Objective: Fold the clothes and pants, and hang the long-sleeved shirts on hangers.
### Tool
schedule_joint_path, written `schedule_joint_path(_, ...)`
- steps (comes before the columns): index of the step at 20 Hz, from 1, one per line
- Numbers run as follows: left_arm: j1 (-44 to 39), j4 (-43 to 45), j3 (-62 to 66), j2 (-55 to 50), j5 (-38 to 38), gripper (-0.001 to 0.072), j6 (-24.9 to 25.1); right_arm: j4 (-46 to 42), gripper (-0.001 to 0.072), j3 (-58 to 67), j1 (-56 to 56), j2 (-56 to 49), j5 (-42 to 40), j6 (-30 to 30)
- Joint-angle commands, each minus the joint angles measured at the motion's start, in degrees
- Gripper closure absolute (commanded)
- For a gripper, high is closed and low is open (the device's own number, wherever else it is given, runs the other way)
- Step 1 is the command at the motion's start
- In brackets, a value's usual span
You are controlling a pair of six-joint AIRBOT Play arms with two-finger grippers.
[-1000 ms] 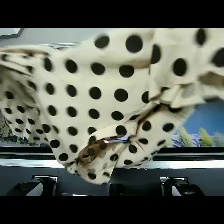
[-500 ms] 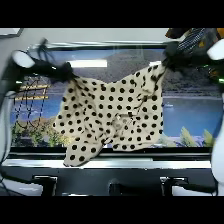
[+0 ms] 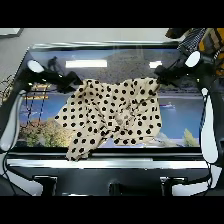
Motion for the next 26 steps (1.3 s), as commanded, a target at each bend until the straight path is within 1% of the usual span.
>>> schedule_joint_path(1,5.3,11.9,-5.3,9.5,-7.3,0.0026,-0.4,-9.3,0.0646,0.0,0.0,2.2,4.2,-0.9)
schedule_joint_path(2,7.3,13.4,-11.4,14.3,-6.3,0.002,-0.4,-10.6,0.0647,0.0,0.0,2.6,5.4,-1.7)
schedule_joint_path(4,11.2,11.3,-27.9,24.9,-1.3,0.002,-0.2,-11.4,0.0647,0.0,0.0,2.7,7.4,-2.9)
schedule_joint_path(6,14.5,5.6,-46.9,35.3,3.5,0.002,2.0,-11.3,0.0648,-0.1,0.0,2.7,7.5,-2.9)
schedule_joint_path(8,16.7,-0.9,-63.3,43.7,6.3,0.0021,5.5,-11.3,0.0649,-0.1,0.0,2.7,7.1,-2.8)
schedule_joint_path(10,17.2,-7.0,-74.6,49.0,8.4,0.002,8.6,-11.3,0.065,-0.1,0.0,2.7,7.2,-2.9)
schedule_joint_path(11,17.1,-9.8,-78.4,50.3,8.9,0.002,10.3,-11.3,0.065,-0.1,0.0,2.7,7.4,-2.9)
schedule_joint_path(13,16.0,-12.9,-83.0,50.2,9.5,0.002,12.4,-11.3,0.065,-0.1,0.0,2.7,7.5,-2.8)
schedule_joint_path(14,15.0,-12.9,-83.9,49.7,10.0,0.002,12.9,-11.3,0.065,-0.1,0.0,2.7,7.5,-2.8)
schedule_joint_path(15,13.7,-12.9,-84.2,49.0,10.5,0.002,13.2,-11.1,0.067,-0.1,0.0,2.7,7.6,-2.6)
schedule_joint_path(16,12.2,-13.4,-84.1,48.5,11.1,0.002,13.2,-10.6,0.0693,-0.1,0.0,2.7,7.7,-2.6)
schedule_joint_path(22,2.5,-21.2,-84.1,44.0,18.8,0.002,13.2,-8.5,0.0694,-0.1,0.0,2.7,9.0,-1.8)
schedule_joint_path(23,0.9,-23.3,-84.1,43.2,19.7,0.0024,13.2,-8.6,0.0694,-0.1,0.0,2.7,9.3,-1.6)
schedule_joint_path(24,-0.8,-25.6,-84.1,42.6,20.6,0.0047,13.5,-8.5,0.0694,-0.1,0.0,2.7,9.6,-1.5)
schedule_joint_path(25,-2.6,-28.3,-84.1,42.2,21.5,0.0267,15.3,-8.5,0.0694,-0.1,0.0,2.7,9.7,-1.5)
schedule_joint_path(26,-3.7,-30.5,-84.0,42.1,21.9,0.064,17.6,-8.5,0.0694,-0.1,0.0,2.7,9.8,-1.3)
